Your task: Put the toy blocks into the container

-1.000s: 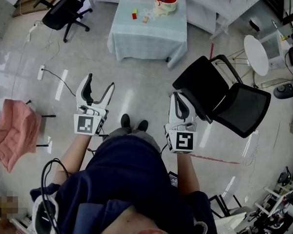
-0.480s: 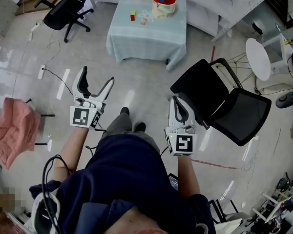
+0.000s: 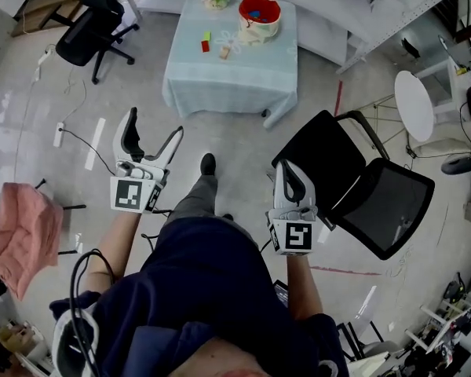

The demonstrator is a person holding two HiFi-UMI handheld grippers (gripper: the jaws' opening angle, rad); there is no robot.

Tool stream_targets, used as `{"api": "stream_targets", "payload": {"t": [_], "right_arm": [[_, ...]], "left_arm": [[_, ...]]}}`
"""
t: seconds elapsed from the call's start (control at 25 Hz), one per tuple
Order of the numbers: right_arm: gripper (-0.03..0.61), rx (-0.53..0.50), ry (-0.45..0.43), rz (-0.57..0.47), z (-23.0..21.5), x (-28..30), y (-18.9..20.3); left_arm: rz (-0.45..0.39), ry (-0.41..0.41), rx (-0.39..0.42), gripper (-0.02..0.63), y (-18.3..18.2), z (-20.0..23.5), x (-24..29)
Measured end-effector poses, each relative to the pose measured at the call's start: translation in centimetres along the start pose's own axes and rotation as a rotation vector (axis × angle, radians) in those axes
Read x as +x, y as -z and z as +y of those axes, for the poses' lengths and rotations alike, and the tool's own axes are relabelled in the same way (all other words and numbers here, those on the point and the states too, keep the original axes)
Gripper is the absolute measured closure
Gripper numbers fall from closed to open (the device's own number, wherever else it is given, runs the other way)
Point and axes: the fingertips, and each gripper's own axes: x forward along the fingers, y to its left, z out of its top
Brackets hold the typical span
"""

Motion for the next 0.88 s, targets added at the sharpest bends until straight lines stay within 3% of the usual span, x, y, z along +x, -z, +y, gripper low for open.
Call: {"api": "stream_targets", "payload": {"t": [0.4, 0.68, 0.88], "right_arm": [[0.58, -0.016, 0.048, 0.069, -2.7, 12.8, -1.9], [0.578, -0.038, 0.034, 0.121, -5.7, 18.2, -0.5], [0.58, -0.028, -0.004, 0.156, -9.2, 22.0, 1.5]], "left_arm": [[-0.001, 0.051, 0.003, 0.153, 1.5, 7.7, 12.6], [0.055, 0.058, -0.001, 0.153, 5.2, 9.0, 20.5], [0.145, 0.057, 0.021, 0.154, 10.0, 8.2, 26.7]]}}
